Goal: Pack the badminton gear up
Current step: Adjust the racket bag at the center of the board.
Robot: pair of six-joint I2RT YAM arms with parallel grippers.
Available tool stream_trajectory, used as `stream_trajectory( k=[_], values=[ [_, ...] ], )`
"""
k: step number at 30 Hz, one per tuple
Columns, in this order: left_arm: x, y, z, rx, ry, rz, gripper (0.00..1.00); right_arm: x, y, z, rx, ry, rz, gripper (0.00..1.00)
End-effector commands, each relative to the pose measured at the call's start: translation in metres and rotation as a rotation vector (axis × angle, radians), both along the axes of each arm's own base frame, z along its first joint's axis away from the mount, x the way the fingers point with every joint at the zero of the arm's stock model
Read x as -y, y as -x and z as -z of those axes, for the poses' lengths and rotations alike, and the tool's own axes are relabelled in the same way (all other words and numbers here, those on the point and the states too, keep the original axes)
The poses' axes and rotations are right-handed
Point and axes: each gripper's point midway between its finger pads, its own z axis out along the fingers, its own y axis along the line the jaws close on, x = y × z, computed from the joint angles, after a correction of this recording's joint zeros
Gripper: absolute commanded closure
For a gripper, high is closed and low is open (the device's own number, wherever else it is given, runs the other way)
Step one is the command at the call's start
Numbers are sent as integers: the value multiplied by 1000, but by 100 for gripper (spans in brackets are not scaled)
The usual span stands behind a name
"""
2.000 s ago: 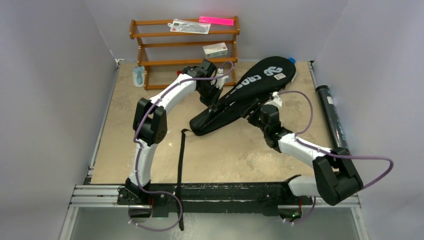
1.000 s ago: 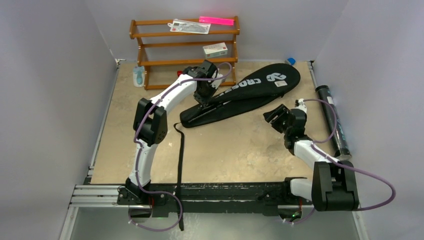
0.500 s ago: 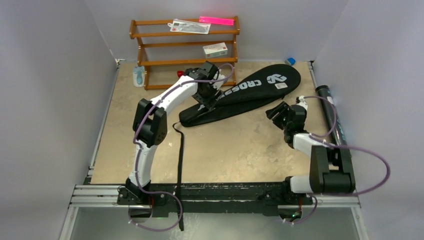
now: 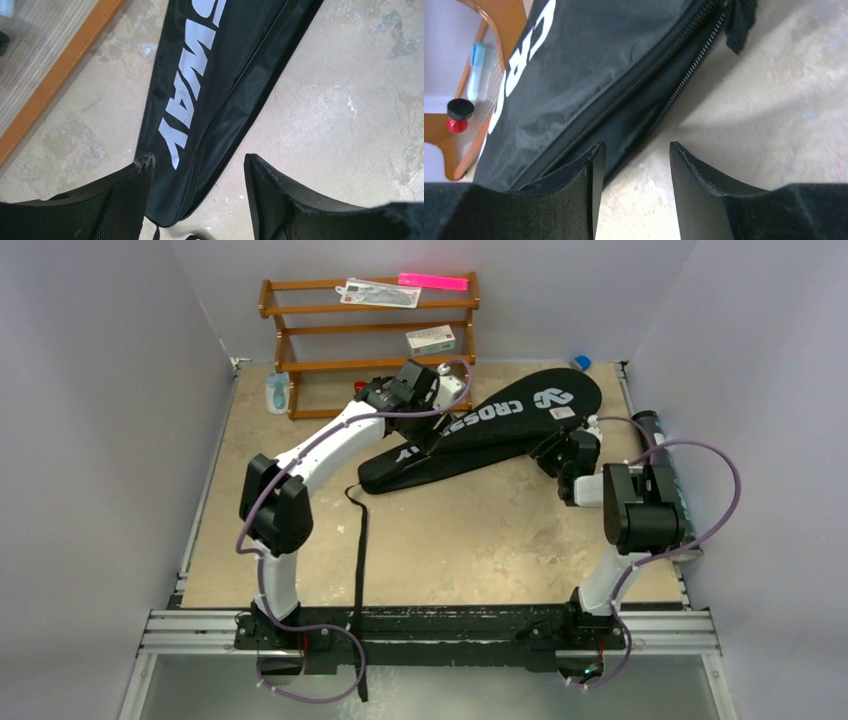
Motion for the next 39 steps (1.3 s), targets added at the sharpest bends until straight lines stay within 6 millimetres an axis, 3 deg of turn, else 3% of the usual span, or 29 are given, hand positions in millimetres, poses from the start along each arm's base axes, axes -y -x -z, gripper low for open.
stream_trajectory(
  k=[1,6,10,11,12,13,20,24,29,36,39],
  values=[
    [5,-8,-47,177,81,4,35,-3,-28,-14,69,-40,-1,49],
    [-2,-9,-80,307,127,-36,30,-2,-38,4,28,-57,13,60],
    [-10,-4,-115,448,220,-63,22,-7,-42,10,27,-69,-11,98],
    [-10,-4,-125,489,257,-63,16,-7,-43,7,43,-65,-19,100],
    [-11,-3,-131,517,280,-64,3,-8,-42,3,52,-63,-25,100],
    [-13,0,-130,531,296,-74,0,-13,-38,0,56,-69,-49,100],
    [-20,-2,-142,594,461,-189,0,-55,12,-28,107,-67,-169,100],
    [-5,9,-136,604,476,-50,0,-65,33,-47,119,-26,-186,100],
    [41,46,-106,532,495,347,2,-77,50,-68,139,-2,-213,100],
    [60,55,-62,362,471,463,4,-79,64,-89,179,6,-221,100],
    [65,50,-44,313,457,450,3,-80,68,-96,198,12,-222,100]
  ],
)
